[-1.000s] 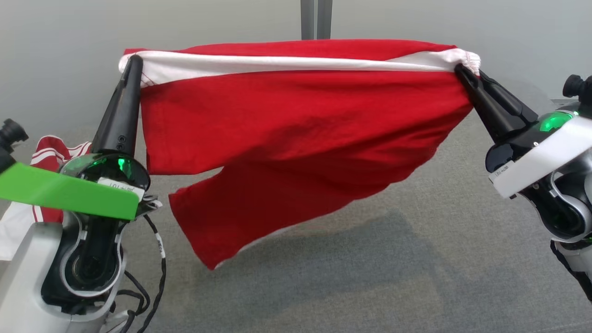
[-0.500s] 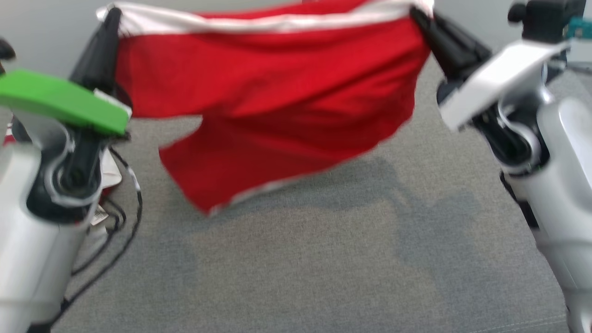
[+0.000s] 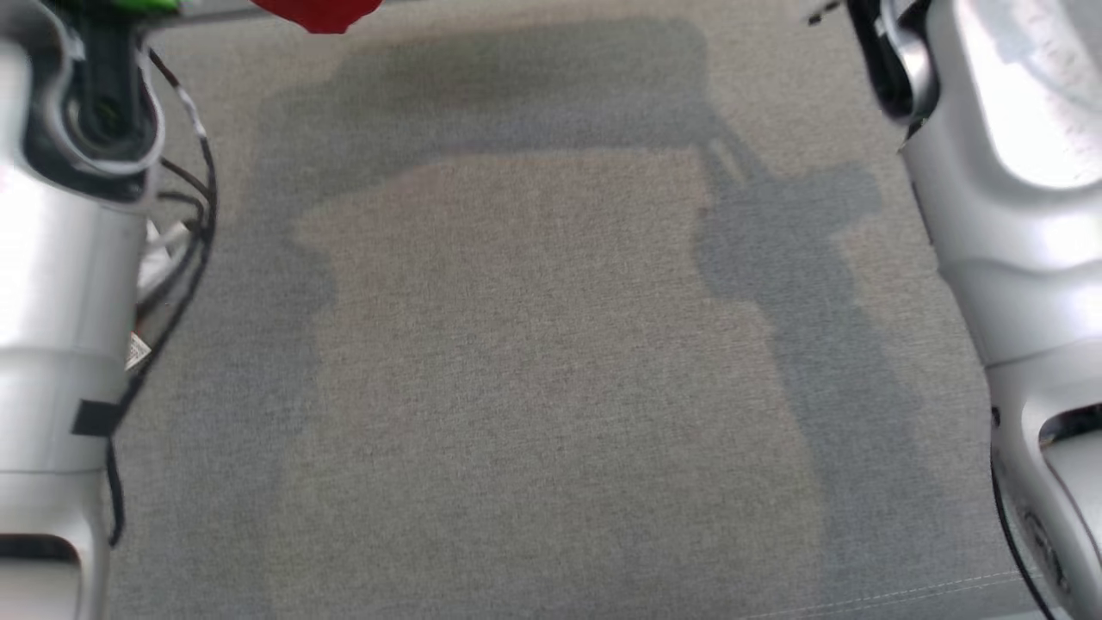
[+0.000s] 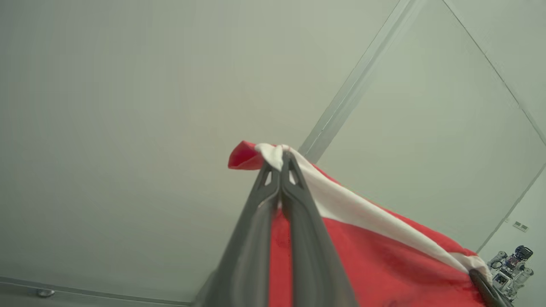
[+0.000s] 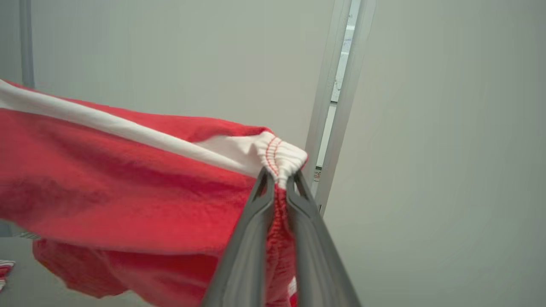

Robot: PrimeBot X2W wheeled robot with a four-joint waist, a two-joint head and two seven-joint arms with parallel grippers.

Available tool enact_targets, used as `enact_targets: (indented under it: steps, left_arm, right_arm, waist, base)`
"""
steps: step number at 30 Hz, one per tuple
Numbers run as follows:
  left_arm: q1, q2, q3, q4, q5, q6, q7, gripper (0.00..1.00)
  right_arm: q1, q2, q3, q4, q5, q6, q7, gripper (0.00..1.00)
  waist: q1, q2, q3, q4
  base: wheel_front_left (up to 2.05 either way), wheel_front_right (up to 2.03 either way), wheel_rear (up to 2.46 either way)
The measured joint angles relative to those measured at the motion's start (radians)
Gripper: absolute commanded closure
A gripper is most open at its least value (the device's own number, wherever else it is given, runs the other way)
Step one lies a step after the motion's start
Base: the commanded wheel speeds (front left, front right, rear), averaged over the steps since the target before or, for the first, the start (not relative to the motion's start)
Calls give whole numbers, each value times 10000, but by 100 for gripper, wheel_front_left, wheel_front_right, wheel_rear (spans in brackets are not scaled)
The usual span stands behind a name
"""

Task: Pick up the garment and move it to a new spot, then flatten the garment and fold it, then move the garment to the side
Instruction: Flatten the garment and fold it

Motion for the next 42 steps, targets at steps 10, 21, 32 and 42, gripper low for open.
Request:
enact_targets:
  steps: [10,21,32,42]
  left_arm:
    - [2160,-1001,31,1363,-253,-1221,-454,100]
    - [4776,-1145,842,-1095,332,-1285,-497,100]
    - [8711,-1409,1329,-3628,1386,-1285,-508,100]
    - [11446,-2044,1791,-5513,2420,-1285,-508,100]
  right_arm:
    - [2546,-412,307,21,644,2,-17,100]
    - [4642,-1089,796,-1904,1668,2,-19,100]
    - [7874,-1716,1064,-4286,1814,2,-19,100]
    - [10867,-1676,311,-6098,1939,2,-19,100]
  waist:
    - [1,0,856,502]
    - [0,0,334,536]
    - [0,0,-687,490]
    - [-1,0,-1779,513]
  base:
    - [0,0,0]
    - [0,0,0]
    - [0,0,0]
    - [0,0,0]
